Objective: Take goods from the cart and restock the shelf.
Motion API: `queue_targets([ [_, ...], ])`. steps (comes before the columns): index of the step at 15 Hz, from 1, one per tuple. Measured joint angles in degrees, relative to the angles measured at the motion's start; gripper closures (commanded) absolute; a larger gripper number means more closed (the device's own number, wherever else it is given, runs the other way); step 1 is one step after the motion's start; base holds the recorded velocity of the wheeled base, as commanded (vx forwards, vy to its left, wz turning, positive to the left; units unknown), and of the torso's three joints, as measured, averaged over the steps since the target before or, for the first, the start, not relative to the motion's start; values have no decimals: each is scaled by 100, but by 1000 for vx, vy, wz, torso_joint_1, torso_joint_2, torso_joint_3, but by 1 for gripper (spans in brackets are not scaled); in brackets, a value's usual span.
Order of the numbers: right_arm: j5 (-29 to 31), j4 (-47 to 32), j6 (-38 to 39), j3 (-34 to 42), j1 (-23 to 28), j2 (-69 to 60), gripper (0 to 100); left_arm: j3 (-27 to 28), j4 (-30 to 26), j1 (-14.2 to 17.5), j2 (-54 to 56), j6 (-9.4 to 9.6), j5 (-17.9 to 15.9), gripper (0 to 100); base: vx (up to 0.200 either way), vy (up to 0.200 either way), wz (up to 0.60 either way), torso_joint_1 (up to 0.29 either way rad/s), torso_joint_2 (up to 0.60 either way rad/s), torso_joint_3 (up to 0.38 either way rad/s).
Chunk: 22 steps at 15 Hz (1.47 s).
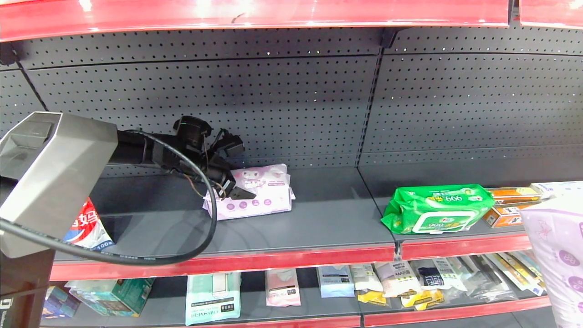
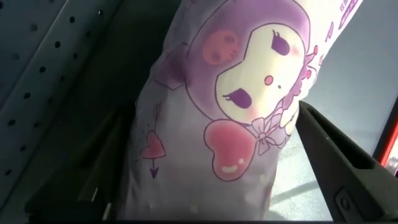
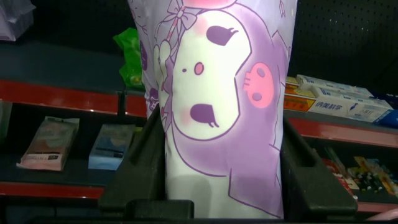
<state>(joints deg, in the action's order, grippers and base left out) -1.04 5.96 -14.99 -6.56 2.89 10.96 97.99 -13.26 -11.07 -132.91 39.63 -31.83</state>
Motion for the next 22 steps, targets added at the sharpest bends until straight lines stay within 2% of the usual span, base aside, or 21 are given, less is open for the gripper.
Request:
queue_targets([
  [1,0,0,5,0,0,0,100,0,-1,0,-7,0,0,0,0,0,0,0,0,0],
  [2,0,0,0,2,0,0,100,0,-1,0,-11,7,-2,100,0,0,0,0,0,0],
  [6,6,0,5,52,0,1,100,-22,-23,2,-22,46,-16,100,0,0,0,0,0,0],
  [7,9,-2,5,56,0,1,100,-33,-41,2,-16,106,-30,100,0,0,0,0,0,0],
  [12,17,0,6,87,0,4,100,-107,-848,24,193,585,-383,100,0,0,0,0,0,0],
  [13,17,0,6,96,0,9,100,-113,-870,52,234,655,-449,100,0,0,0,0,0,0],
  [15,26,0,9,105,0,20,100,-168,-901,151,301,967,-519,100,0,0,0,0,0,0],
  [16,28,-2,6,107,0,26,100,-262,-905,187,351,1051,-536,100,0,0,0,0,0,0],
  [20,28,0,6,133,0,41,100,-819,-866,223,623,1325,-610,100,0,0,0,0,0,0],
  [22,26,0,9,135,0,44,100,-1102,-850,223,786,1390,-616,100,0,0,0,0,0,0],
])
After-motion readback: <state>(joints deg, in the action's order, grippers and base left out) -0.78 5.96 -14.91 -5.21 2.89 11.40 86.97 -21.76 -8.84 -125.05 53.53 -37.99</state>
